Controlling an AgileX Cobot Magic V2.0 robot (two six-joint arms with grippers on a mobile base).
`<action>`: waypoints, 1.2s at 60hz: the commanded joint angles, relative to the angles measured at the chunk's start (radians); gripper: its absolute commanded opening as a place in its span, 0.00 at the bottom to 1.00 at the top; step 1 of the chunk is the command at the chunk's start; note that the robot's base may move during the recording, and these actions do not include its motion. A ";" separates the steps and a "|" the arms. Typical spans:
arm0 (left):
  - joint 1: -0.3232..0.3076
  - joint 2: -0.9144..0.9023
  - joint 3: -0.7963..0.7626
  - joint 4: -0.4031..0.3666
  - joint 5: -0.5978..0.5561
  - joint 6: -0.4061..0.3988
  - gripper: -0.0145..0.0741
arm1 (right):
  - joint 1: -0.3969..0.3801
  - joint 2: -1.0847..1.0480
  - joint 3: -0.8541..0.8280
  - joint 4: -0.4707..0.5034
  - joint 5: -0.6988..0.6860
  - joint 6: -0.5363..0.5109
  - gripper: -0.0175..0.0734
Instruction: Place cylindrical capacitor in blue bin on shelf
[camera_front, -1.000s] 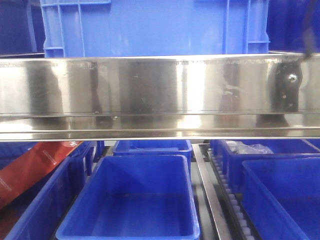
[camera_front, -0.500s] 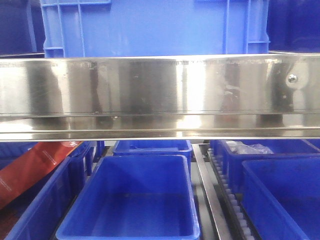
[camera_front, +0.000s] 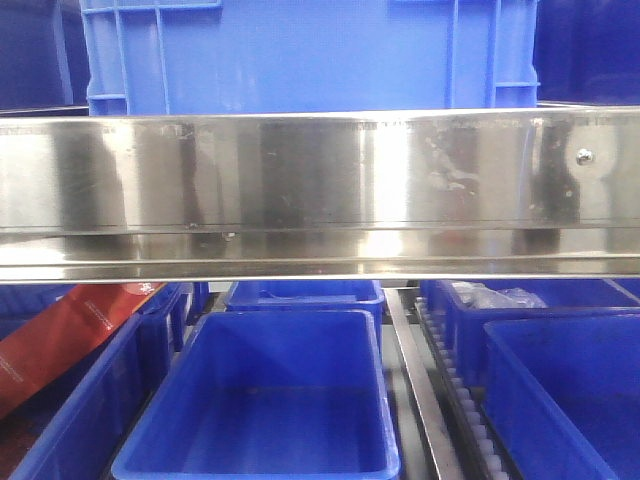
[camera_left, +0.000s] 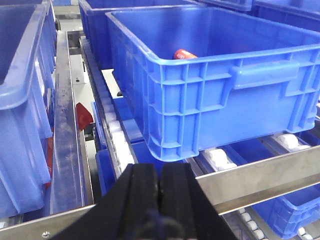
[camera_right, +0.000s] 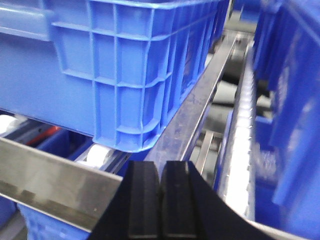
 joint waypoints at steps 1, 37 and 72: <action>0.004 -0.005 0.002 0.005 -0.024 -0.009 0.10 | -0.005 -0.103 0.021 -0.004 -0.038 -0.001 0.02; 0.004 -0.005 0.002 0.008 -0.024 -0.009 0.10 | -0.005 -0.270 0.021 -0.004 -0.022 -0.001 0.02; 0.165 -0.107 0.148 0.025 -0.157 -0.009 0.10 | -0.005 -0.270 0.021 -0.004 -0.022 -0.001 0.02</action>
